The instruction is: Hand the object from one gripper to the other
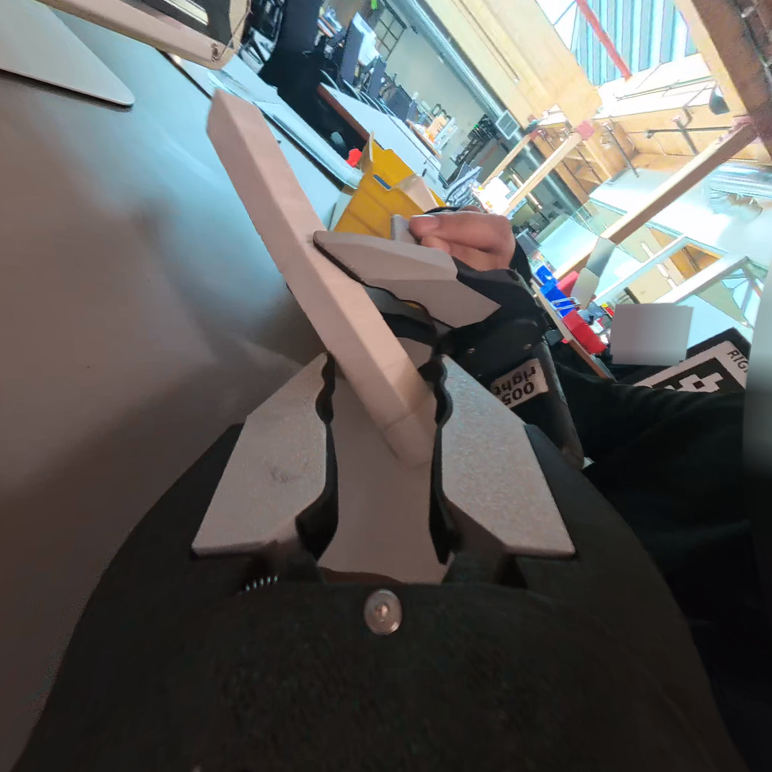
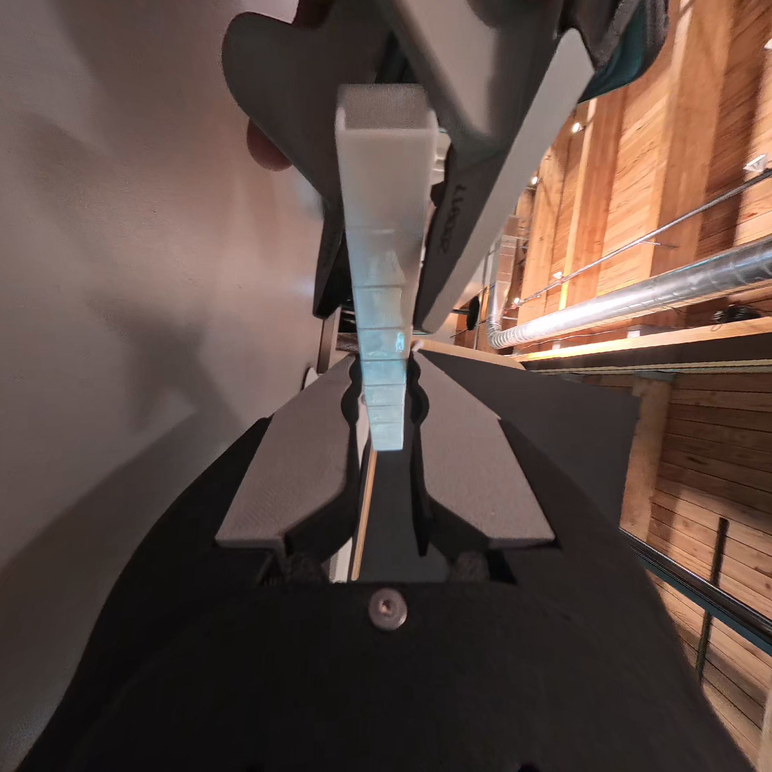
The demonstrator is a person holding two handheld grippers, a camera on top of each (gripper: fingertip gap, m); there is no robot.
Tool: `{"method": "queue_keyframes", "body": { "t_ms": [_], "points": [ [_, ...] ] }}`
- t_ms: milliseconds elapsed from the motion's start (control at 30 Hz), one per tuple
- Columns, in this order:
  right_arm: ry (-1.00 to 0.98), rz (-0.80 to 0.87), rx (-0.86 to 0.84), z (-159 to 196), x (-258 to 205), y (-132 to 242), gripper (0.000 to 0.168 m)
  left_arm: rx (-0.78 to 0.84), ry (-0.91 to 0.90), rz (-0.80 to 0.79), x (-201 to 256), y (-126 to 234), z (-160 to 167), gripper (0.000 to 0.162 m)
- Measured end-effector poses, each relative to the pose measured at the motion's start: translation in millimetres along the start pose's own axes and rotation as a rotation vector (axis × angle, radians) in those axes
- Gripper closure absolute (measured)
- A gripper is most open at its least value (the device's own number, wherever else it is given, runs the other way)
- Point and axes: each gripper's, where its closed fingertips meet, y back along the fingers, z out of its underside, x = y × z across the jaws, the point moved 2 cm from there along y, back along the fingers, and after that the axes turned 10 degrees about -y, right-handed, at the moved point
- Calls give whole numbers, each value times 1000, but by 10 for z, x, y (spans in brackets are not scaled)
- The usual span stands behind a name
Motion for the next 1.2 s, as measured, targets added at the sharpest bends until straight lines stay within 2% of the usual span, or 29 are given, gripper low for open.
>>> {"method": "queue_keyframes", "body": {
  "t_ms": [167,333,533,600,700,800,900,967,1100,1200],
  "points": [
    [-38,31,41,-24,45,28,146,12,-5,-9,-43,9,-6,129],
    [-200,-15,125,-4,93,114,143,95,6,-69,-165,102,-117,141],
    [-754,-177,265,136,216,220,148,207,-61,-136,-198,255,-320,142],
    [-996,-294,320,100,262,237,156,236,-114,-173,-202,286,-381,142],
    [-1354,-481,368,79,287,213,144,287,-225,-176,-100,314,-477,142],
    [-1610,-546,462,133,393,212,144,308,-309,-165,14,293,-518,142],
    [-1804,-596,631,148,590,291,155,321,-351,-146,91,252,-526,142],
    [-1899,-630,708,152,670,326,147,319,-362,-135,118,216,-514,142],
    [-1946,-694,704,115,618,297,137,319,-391,-109,192,144,-493,142],
    [-2001,-720,762,81,647,306,138,273,-394,-102,208,71,-431,142]
  ]
}}
